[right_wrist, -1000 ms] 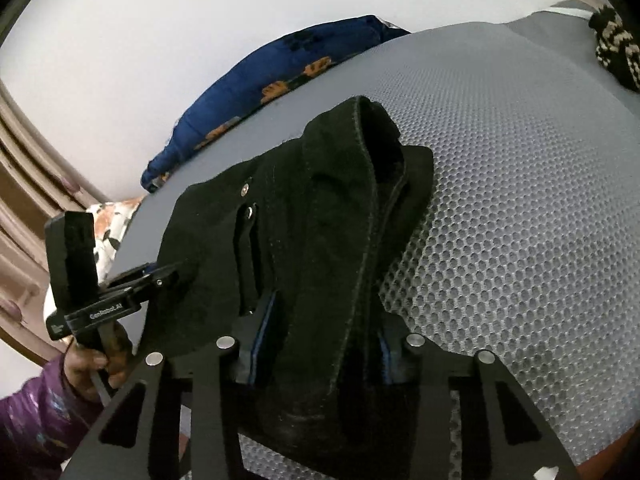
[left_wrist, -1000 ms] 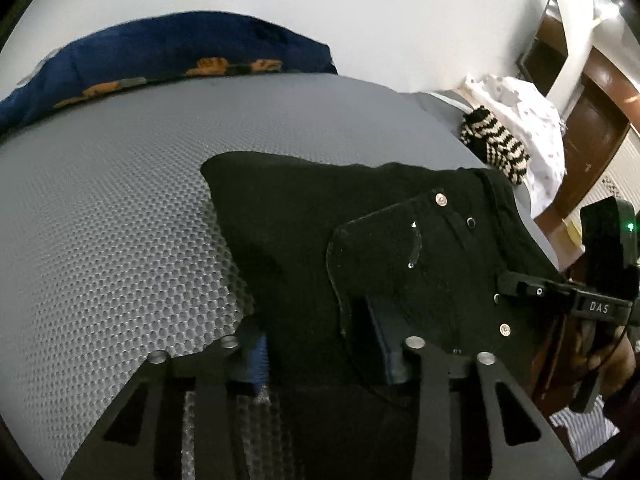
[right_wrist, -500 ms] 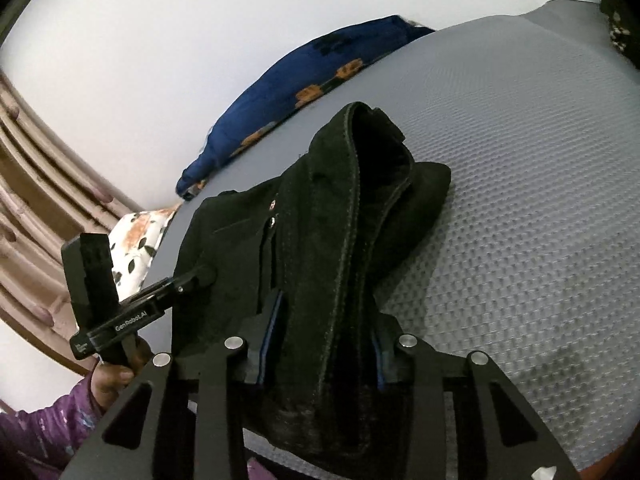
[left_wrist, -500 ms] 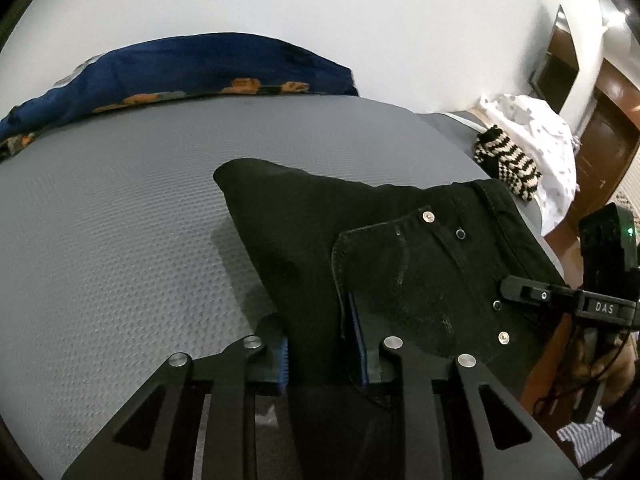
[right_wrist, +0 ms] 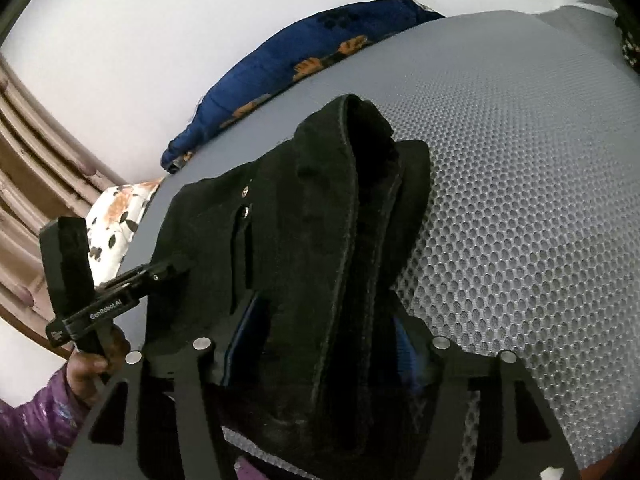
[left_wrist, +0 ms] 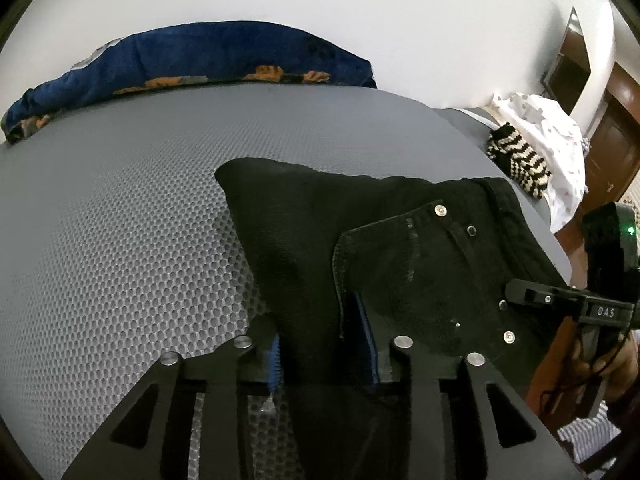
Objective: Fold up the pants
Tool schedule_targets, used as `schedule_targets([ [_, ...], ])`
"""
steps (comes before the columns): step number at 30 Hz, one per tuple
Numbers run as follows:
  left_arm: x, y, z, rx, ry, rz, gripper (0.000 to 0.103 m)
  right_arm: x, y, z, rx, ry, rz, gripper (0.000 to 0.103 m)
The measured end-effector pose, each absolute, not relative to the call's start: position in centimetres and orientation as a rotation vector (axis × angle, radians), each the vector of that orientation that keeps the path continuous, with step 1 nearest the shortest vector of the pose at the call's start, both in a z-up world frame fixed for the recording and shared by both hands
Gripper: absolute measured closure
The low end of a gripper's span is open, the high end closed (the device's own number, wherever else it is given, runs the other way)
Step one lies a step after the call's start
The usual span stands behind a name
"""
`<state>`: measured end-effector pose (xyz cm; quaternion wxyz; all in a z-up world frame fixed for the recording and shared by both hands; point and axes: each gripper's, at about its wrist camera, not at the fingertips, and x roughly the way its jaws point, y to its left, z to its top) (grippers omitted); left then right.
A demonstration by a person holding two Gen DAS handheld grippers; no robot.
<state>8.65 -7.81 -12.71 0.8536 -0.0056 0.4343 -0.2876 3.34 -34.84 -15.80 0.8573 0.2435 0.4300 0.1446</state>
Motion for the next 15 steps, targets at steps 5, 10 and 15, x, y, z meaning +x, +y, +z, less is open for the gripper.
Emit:
schedule_targets([
  [5, 8.8, -8.0, -13.2, -0.01, 0.921, -0.585, 0.063, 3.5, -34.4, -15.6, 0.472, 0.909, 0.303, 0.046],
  [10, 8.9, -8.3, -13.9, -0.007, 0.925, -0.565, 0.051, 3.4, -33.8, -15.5, 0.454, 0.898, 0.323, 0.061],
  [15, 8.6, -8.5, -14.1, 0.008, 0.905, -0.575, 0.054, 3.2, -34.0, -15.6, 0.486, 0.889, 0.336, 0.066],
])
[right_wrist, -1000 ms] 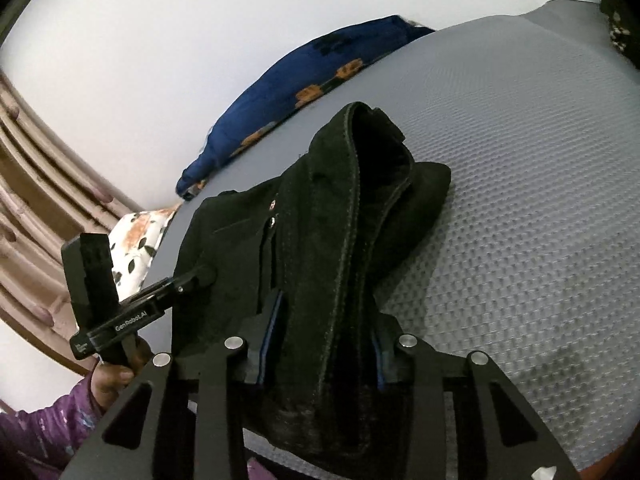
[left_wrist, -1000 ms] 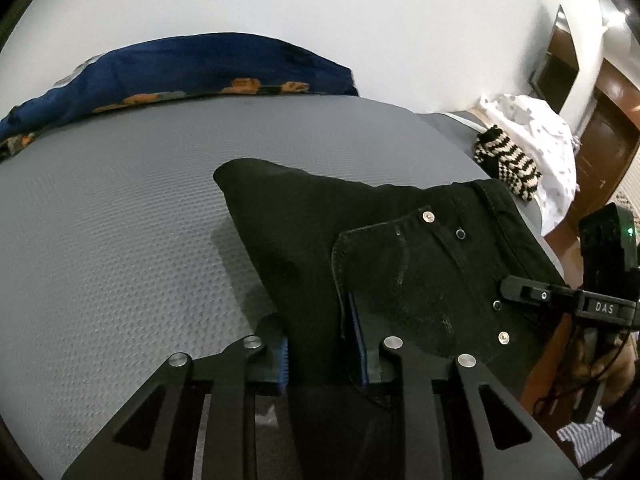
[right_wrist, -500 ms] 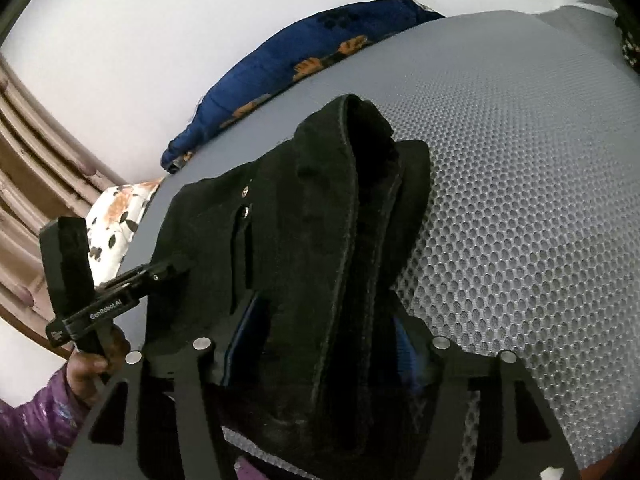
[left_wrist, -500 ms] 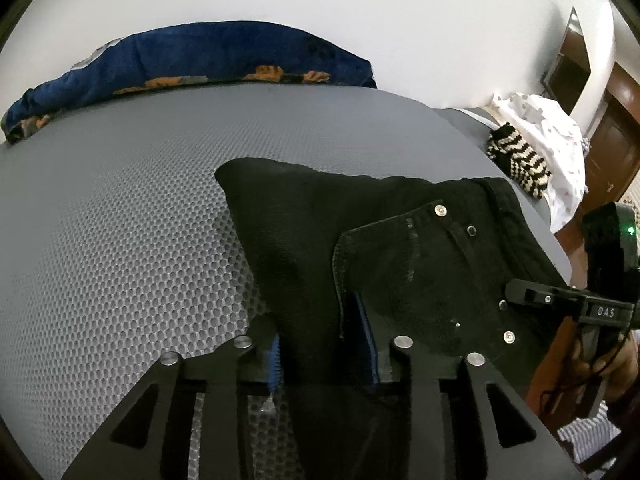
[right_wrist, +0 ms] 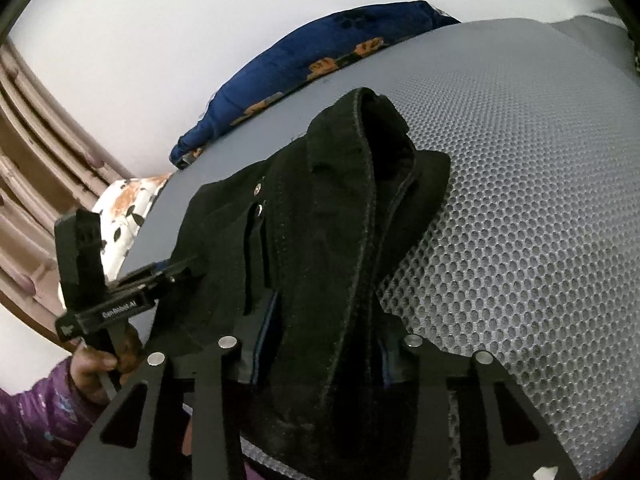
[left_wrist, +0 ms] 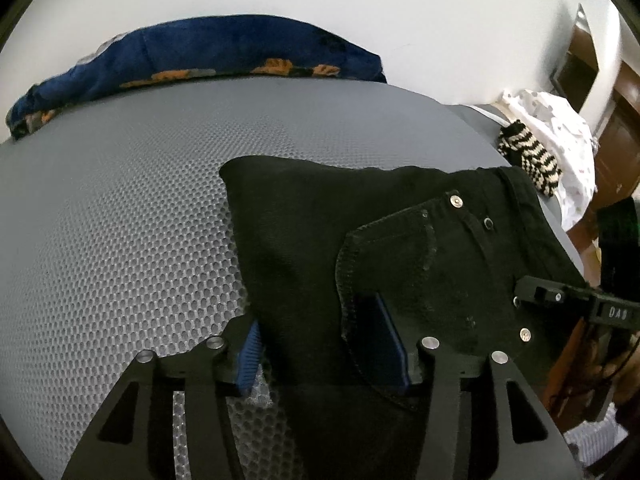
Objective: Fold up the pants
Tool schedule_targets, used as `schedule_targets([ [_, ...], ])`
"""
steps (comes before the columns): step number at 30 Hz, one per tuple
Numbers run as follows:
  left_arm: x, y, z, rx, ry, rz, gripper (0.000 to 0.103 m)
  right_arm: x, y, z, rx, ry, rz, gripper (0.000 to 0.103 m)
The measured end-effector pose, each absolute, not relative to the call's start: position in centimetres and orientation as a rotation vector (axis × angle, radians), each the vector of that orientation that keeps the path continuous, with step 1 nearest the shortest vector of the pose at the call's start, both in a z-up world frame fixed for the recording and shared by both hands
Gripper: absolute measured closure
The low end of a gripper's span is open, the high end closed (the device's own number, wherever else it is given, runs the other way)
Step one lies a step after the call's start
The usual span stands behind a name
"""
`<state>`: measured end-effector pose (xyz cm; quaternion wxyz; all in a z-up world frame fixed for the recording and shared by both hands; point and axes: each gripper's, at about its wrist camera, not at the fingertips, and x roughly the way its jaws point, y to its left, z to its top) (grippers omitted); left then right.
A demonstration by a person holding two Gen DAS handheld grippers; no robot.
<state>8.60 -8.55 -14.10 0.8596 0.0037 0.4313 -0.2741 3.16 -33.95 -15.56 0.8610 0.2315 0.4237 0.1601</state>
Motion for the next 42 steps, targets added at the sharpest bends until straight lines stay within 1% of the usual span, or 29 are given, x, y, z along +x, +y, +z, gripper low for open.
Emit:
schedule_targets([
  [1, 8.4, -8.6, -14.0, 0.013, 0.896, -0.58, 0.06, 3.1, -34.0, -15.6, 0.49, 0.888, 0.337, 0.066],
  [4, 8.1, -8.6, -13.5, 0.023, 0.87, -0.575, 0.071, 3.0, -34.1, -15.5, 0.507, 0.881, 0.34, 0.067],
  [7, 8.4, -7.9, -13.2, -0.037, 0.871, -0.578, 0.075, 2.9, -34.4, -15.4, 0.532, 0.872, 0.348, 0.068],
  [27, 7.7, -6.6, -12.6, -0.035, 0.87, -0.568, 0.076, 2.7, -34.0, -15.2, 0.59, 0.874, 0.378, 0.069],
  [32, 7.9, -6.8, -12.7, -0.035, 0.876, -0.567, 0.076, 3.0, -33.8, -15.5, 0.595, 0.887, 0.374, 0.067],
  [33, 7.9, -6.8, -12.8, -0.033, 0.878, -0.565, 0.075, 3.0, -33.8, -15.6, 0.591, 0.89, 0.371, 0.067],
  [35, 7.9, -6.9, -12.9, -0.034, 0.882, -0.563, 0.074, 3.0, -33.6, -15.5, 0.572, 0.892, 0.365, 0.062],
  [37, 8.0, -6.9, -13.0, -0.036, 0.887, -0.561, 0.072, 3.1, -33.6, -15.6, 0.578, 0.899, 0.355, 0.059],
  [39, 8.1, -7.0, -13.1, -0.038, 0.891, -0.558, 0.07, 3.2, -33.6, -15.8, 0.587, 0.898, 0.356, 0.058],
  [42, 8.2, -7.1, -13.5, -0.032, 0.898, -0.546, 0.062, 3.1, -33.8, -15.7, 0.586, 0.901, 0.355, 0.057],
])
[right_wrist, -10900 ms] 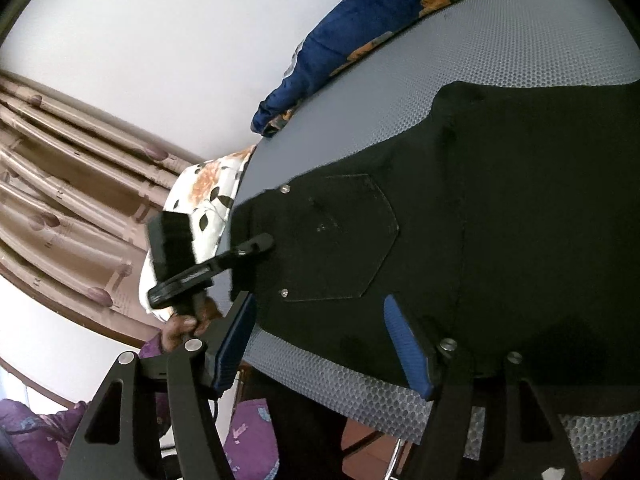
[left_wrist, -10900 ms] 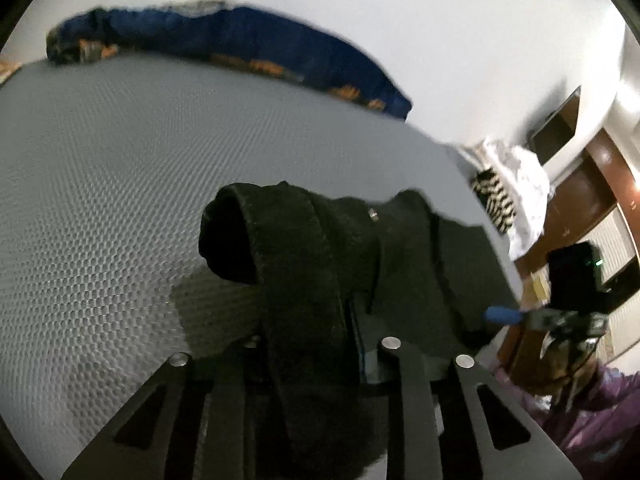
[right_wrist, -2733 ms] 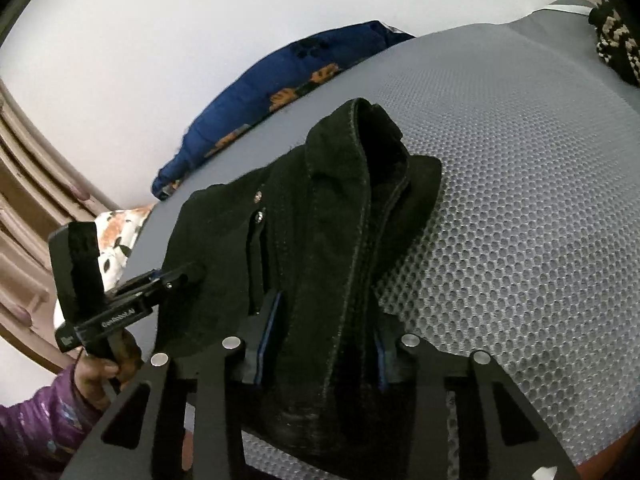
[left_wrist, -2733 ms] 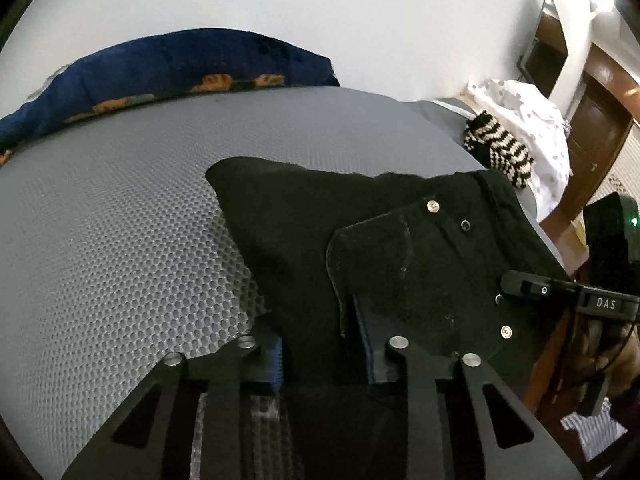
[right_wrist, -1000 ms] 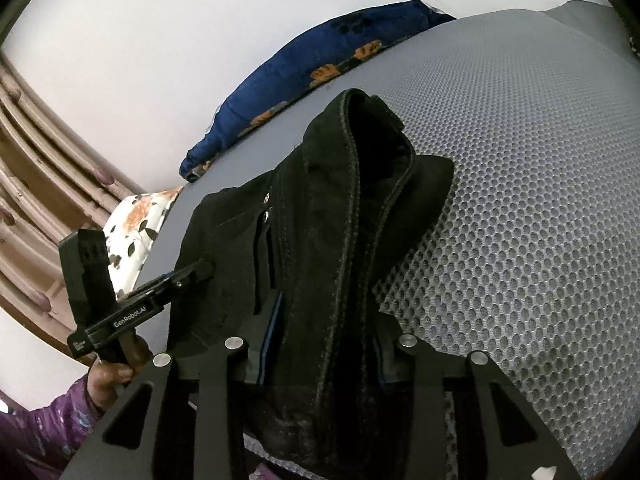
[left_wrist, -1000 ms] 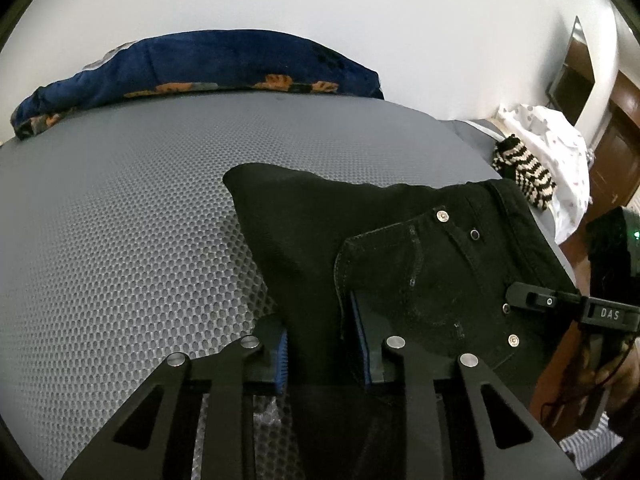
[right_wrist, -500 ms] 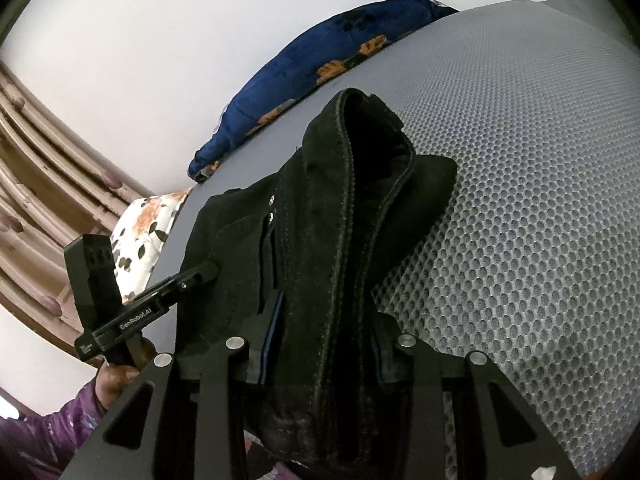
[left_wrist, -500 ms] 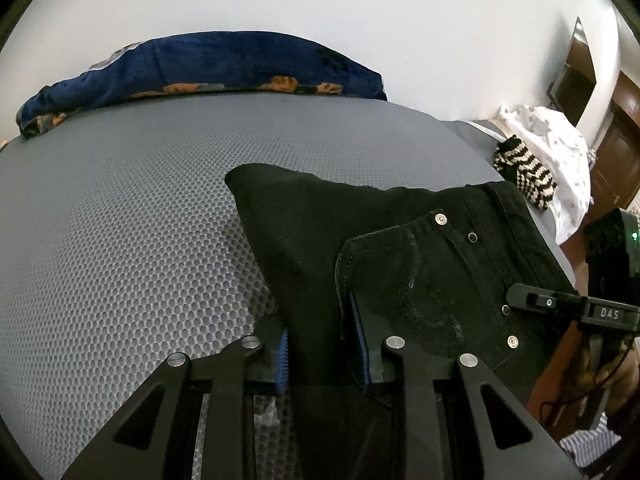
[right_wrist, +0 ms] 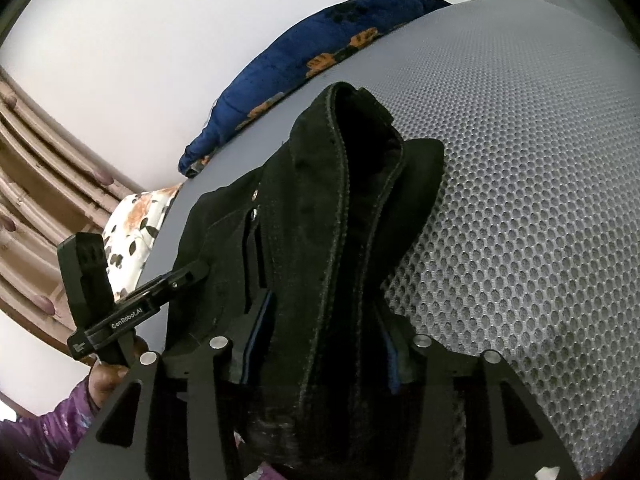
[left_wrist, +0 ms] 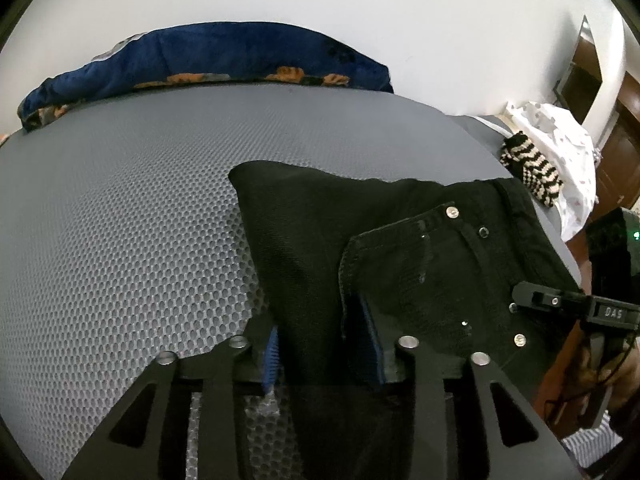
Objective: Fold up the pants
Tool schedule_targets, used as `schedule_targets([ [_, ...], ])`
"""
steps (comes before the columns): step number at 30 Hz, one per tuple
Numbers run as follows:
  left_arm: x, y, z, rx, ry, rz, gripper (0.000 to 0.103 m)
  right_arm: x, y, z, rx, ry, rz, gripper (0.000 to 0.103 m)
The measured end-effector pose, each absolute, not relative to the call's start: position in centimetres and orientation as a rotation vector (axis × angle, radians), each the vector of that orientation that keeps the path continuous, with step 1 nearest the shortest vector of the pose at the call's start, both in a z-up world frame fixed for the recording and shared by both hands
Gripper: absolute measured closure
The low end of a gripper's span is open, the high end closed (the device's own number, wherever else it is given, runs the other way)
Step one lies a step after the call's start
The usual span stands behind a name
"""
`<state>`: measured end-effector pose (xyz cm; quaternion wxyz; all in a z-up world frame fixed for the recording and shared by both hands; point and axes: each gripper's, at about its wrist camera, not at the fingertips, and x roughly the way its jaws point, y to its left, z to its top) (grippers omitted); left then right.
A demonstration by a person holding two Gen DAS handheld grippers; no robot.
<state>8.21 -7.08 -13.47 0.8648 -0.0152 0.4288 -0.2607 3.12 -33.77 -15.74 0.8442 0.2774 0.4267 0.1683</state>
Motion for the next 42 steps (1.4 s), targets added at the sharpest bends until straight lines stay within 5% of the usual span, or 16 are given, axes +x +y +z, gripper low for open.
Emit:
schedule_targets([
  [4, 8.5, -7.1, -14.0, -0.042, 0.915, -0.543, 0.05, 3.2, -33.8, -15.8, 0.593, 0.901, 0.358, 0.056],
  [8, 8.3, -7.6, -14.4, -0.038, 0.919, -0.568, 0.05, 3.3, -33.5, -15.8, 0.575, 0.897, 0.352, 0.063],
  [15, 8.1, -7.3, -13.6, -0.045, 0.878, -0.574, 0.075, 3.2, -33.1, -15.6, 0.58, 0.872, 0.353, 0.069],
  [42, 7.1, -1.6, -10.2, -0.017, 0.844, -0.522, 0.078, 2.8, -29.3, -14.3, 0.686, 0.847, 0.402, 0.071],
])
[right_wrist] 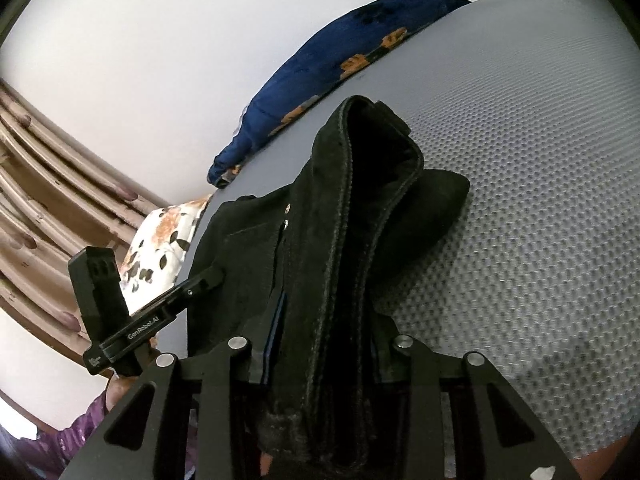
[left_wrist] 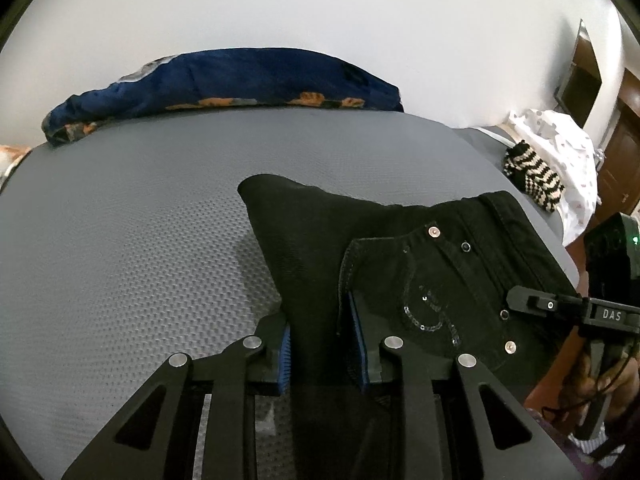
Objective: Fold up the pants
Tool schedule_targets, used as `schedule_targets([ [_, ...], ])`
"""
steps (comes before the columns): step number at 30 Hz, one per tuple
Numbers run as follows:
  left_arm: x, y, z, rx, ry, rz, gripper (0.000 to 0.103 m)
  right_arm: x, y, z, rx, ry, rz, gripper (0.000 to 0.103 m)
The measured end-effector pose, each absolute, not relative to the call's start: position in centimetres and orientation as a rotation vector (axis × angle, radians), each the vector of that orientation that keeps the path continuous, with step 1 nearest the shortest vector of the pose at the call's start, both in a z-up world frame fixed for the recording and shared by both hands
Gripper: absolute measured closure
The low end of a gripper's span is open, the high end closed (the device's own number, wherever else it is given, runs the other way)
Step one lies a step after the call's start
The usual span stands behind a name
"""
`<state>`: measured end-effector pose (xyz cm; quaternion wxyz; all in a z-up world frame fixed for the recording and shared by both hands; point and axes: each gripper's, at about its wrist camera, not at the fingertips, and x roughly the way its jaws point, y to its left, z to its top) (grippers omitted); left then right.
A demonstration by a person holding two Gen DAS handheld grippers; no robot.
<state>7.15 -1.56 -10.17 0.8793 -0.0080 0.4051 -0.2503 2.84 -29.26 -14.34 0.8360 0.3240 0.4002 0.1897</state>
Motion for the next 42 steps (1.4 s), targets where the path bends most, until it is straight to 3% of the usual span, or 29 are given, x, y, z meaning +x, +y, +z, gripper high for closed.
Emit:
schedule_targets([
  [24, 10.3, 5.4, -8.9, -0.085, 0.814, -0.413, 0.078, 7.1, -23.3, -13.5, 0.686, 0.879, 0.487, 0.072],
  [36, 12.3, 8.2, -5.8, -0.084, 0.701, -0.377, 0.082, 9.9, -21.5, -12.7, 0.672, 0.873, 0.499, 0.072],
  [42, 14.7, 10.4, -6.3, -0.137, 0.755, -0.343, 0.082, 10.9, -21.2, -12.8, 0.646, 0.895, 0.48, 0.072],
])
